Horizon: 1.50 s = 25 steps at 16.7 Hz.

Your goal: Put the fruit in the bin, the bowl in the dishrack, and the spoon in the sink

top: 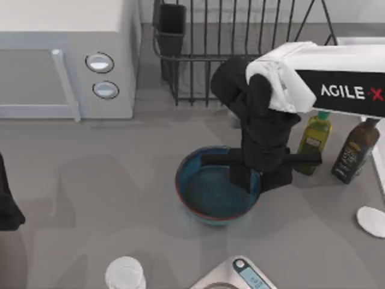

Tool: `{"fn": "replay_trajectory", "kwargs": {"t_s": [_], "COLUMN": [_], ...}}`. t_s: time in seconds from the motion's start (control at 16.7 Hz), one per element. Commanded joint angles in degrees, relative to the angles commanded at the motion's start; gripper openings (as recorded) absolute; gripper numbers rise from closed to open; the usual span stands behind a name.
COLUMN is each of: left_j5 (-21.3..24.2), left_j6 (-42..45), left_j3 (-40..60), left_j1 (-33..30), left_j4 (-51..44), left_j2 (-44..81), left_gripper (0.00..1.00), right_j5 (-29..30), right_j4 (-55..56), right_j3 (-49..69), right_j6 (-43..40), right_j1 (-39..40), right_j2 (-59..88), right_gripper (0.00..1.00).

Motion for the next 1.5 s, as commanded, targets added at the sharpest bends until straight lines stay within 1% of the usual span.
{"fn": "replay_trajectory", "kwargs": {"t_s": [0.42, 0.54, 0.84, 0.96, 1.32, 1.5], "left_j5": [0.0, 0.0, 0.0, 0.0, 0.0, 0.0], "left_j6": [0.0, 0.0, 0.0, 0.0, 0.0, 0.0], "left_j3": [0.0, 0.0, 0.0, 0.0, 0.0, 0.0], "left_j1": [0.0, 0.0, 0.0, 0.0, 0.0, 0.0], "left_j4": [0.0, 0.0, 0.0, 0.0, 0.0, 0.0], "left_j2": [0.0, 0.0, 0.0, 0.0, 0.0, 0.0], "left_gripper": [1.0, 1.0, 1.0, 1.0, 1.0, 1.0], "right_j5": [0.0, -0.1, 0.1, 0.0, 0.5, 4.8], "right_j4": [-1.0, -4.4, -17.9, -20.5, -20.1, -15.7], "right_j3": [0.9, 3.8, 13.6, 15.9, 16.1, 15.1], "right_j6": [-0.2, -0.3, -0.1, -0.2, -0.4, -2.5], "right_j1": [0.4, 0.7, -0.1, -0.2, 0.3, 2.0], "right_j2": [-0.3, -0.8, -3.7, -4.6, -4.7, -6.3], "right_gripper": [0.0, 0.0, 0.0, 0.0, 0.0, 0.0]}}
